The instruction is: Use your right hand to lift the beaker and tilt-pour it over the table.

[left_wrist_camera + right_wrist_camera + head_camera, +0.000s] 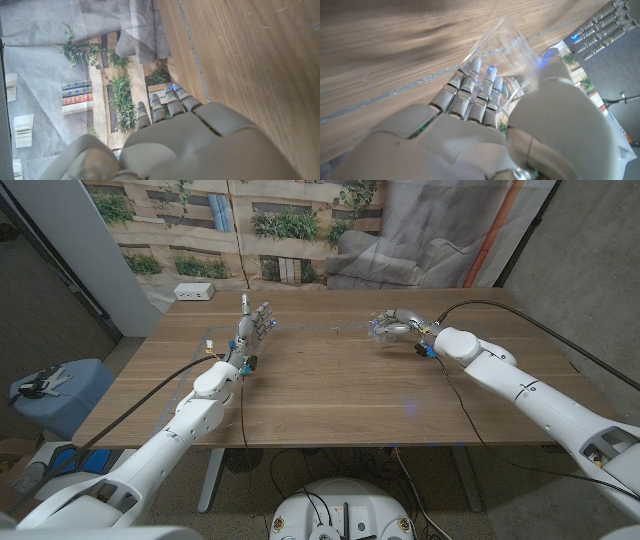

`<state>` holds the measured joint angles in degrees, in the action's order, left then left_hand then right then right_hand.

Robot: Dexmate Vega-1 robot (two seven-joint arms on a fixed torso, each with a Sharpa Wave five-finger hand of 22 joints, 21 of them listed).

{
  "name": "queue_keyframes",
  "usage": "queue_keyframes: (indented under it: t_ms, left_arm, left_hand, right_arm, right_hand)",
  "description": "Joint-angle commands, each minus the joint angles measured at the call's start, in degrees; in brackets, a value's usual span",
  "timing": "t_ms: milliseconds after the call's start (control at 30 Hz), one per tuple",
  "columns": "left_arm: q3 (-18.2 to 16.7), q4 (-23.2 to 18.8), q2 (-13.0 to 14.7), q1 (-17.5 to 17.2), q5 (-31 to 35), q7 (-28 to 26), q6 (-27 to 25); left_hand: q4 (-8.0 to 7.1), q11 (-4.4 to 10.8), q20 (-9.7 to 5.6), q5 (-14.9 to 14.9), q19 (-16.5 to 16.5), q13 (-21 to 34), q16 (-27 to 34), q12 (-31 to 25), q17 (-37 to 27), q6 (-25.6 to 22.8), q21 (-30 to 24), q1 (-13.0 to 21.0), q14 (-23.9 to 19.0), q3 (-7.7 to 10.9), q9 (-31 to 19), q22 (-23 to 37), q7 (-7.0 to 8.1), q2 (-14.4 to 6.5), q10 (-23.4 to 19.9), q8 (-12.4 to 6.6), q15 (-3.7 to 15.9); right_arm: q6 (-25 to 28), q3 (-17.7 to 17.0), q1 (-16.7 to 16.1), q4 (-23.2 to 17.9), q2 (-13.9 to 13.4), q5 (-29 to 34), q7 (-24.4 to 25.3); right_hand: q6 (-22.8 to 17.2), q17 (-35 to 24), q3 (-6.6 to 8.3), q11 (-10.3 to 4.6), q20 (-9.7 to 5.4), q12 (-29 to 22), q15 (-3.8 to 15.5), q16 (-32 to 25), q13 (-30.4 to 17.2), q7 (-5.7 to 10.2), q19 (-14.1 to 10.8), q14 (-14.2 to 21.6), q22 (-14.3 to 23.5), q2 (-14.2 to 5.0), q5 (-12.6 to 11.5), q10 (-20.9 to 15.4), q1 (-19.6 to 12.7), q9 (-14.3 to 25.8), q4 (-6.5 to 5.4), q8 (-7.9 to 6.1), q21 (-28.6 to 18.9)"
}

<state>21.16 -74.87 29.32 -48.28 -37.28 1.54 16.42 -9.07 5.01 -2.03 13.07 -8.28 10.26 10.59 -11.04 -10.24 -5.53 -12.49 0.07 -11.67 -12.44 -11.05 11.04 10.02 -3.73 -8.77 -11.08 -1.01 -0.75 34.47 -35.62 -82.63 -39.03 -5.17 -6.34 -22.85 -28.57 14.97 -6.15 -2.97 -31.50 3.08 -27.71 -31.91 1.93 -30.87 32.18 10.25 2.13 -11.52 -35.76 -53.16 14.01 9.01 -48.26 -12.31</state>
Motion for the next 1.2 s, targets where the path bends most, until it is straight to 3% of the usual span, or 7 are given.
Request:
queue_keyframes:
  t_ms: [33,200,500,833,1200]
  left_arm:
    - [0.0,0.0,0.0,0.0,0.0,0.0,0.0]
    - [0.0,0.0,0.0,0.0,0.0,0.0,0.0]
    - [0.0,0.0,0.0,0.0,0.0,0.0,0.0]
    - [0.0,0.1,0.0,0.0,0.0,0.0,0.0]
    - [0.0,0.1,-0.1,0.0,0.0,0.0,0.0]
  left_hand:
    - [0.09,0.08,-0.56,0.3,-0.4,0.2,0.3,-0.3,-0.3,-0.2,-0.2,0.0,-0.5,-0.27,-0.2,0.2,0.22,-1.4,-0.5,-0.43,-0.19]
    - [0.09,0.12,-0.58,0.3,-0.4,0.2,0.3,-0.3,-0.3,-0.2,-0.2,0.0,-0.5,-0.27,-0.2,0.2,0.20,-1.4,-0.5,-0.45,-0.15]
    - [0.10,0.09,-0.55,0.3,-0.4,0.2,0.3,-0.4,-0.3,-0.1,-0.2,0.0,-0.5,-0.27,-0.2,0.2,0.23,-1.4,-0.5,-0.42,-0.06]
    - [0.09,0.16,-0.54,0.3,-0.4,0.2,0.3,-0.3,-0.3,-0.2,-0.2,0.0,-0.5,-0.26,-0.2,0.2,0.27,-1.4,-0.5,-0.43,-0.10]
    - [0.09,0.12,-0.54,0.3,-0.4,0.2,0.3,-0.3,-0.3,-0.2,-0.2,0.0,-0.5,-0.26,-0.2,0.2,0.18,-1.4,-0.5,-0.44,-0.04]
  right_arm:
    - [-2.0,-1.9,-3.7,2.1,3.6,-6.1,5.2]
    - [-3.4,-2.4,-5.3,2.9,5.1,-7.7,8.0]
    - [-10.6,-2.4,-6.3,7.7,8.4,-8.7,10.9]
    - [-16.7,-1.9,-5.9,12.7,11.8,-8.6,12.9]
    - [-24.4,-0.6,-3.2,22.0,15.8,-8.8,11.1]
  right_hand:
    - [-2.4,-0.1,0.74,-2.68,-1.02,-0.4,8.43,0.1,-0.2,1.68,-0.5,0.6,0.1,-7.34,-0.2,-3.2,1.7,0.1,-0.10,-0.55,-0.4]
    - [-3.1,-0.3,0.73,-2.89,-1.15,-0.5,8.62,0.0,-0.1,2.18,-0.5,0.7,0.1,-6.97,-0.2,-3.8,1.1,0.0,0.34,-0.89,-0.4]
    - [-3.4,-0.6,0.80,-3.18,-1.77,-0.1,8.69,0.4,0.0,3.02,0.1,-0.4,0.1,-6.60,-0.1,-3.3,0.2,-0.1,0.71,-1.15,-0.1]
    - [-2.7,-1.1,1.02,-4.07,-2.49,0.6,8.80,0.8,0.1,4.10,1.7,-1.8,0.1,-6.83,0.0,-2.5,-0.8,-0.2,0.72,-1.12,0.5]
    - [-2.0,-0.9,0.84,-4.87,-2.85,1.8,8.81,1.8,0.8,5.07,2.6,-3.6,0.1,-6.34,0.3,-1.6,-1.5,-0.4,0.71,-1.05,0.7]
